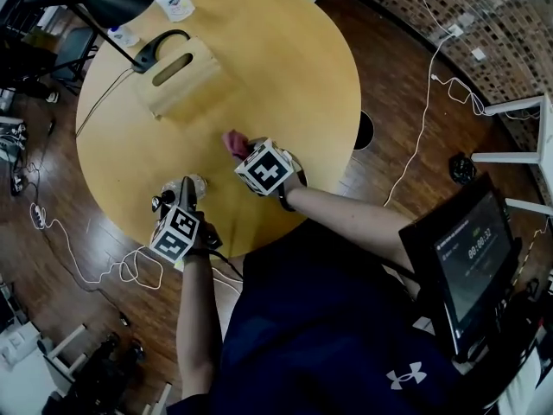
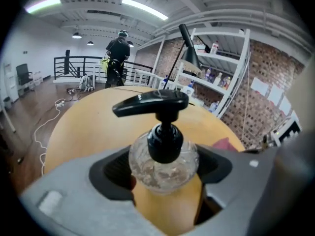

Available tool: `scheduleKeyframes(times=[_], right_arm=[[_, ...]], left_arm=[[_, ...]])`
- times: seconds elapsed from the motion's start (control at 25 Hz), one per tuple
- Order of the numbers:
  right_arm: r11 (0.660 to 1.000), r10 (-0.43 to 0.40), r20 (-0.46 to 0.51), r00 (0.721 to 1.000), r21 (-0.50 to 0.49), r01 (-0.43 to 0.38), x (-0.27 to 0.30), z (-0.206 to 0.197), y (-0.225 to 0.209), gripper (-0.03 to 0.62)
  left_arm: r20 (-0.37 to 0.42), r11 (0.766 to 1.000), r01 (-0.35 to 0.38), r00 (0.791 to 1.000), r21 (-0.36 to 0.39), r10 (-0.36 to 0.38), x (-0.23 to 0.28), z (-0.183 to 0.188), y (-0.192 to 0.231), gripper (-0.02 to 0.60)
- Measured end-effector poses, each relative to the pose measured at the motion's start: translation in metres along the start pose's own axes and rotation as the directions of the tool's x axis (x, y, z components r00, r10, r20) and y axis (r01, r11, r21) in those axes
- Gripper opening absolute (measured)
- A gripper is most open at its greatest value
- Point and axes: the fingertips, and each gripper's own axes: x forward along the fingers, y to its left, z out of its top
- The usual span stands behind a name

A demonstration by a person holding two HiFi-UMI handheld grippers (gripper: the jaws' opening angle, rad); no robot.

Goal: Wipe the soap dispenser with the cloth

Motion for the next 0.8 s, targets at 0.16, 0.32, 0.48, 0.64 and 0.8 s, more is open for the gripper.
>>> scheduleKeyframes(times=[0.16, 0.32, 0.48, 0.64, 0.8], right_arm=[[0.998, -0.055, -0.022, 0.998, 0.028, 0.056, 0.0, -0.013, -0.024, 0.083], [0.998, -0.036, -0.032, 0.999, 0.057, 0.037, 0.016, -0.032, -0.037, 0.165], [0.996, -0.022, -0.002, 1.0, 0.085, 0.022, 0.012, -0.038, -0.034, 0.218], [0.994, -0.019, 0.103, 0.994, 0.112, 0.007, -0.016, -0.026, -0.033, 0.233], [0.981, 0.039, 0.194, 0.98, 0.179, -0.075, -0.045, -0.049, -0.033, 0.131]], left_arm=[[-0.01, 0.987, -0.019, 1.0, 0.157, 0.021, 0.007, -0.009, -0.019, 0.364], [-0.062, 0.905, 0.024, 0.998, 0.424, 0.002, 0.017, -0.026, -0.039, 0.37], [-0.087, 0.94, 0.032, 0.996, 0.339, -0.003, 0.009, -0.035, -0.03, 0.402], [-0.017, 0.968, -0.013, 1.0, 0.251, 0.018, -0.023, -0.035, -0.02, 0.405], [0.003, 0.994, -0.046, 0.999, 0.101, 0.046, -0.074, -0.068, -0.012, 0.393]])
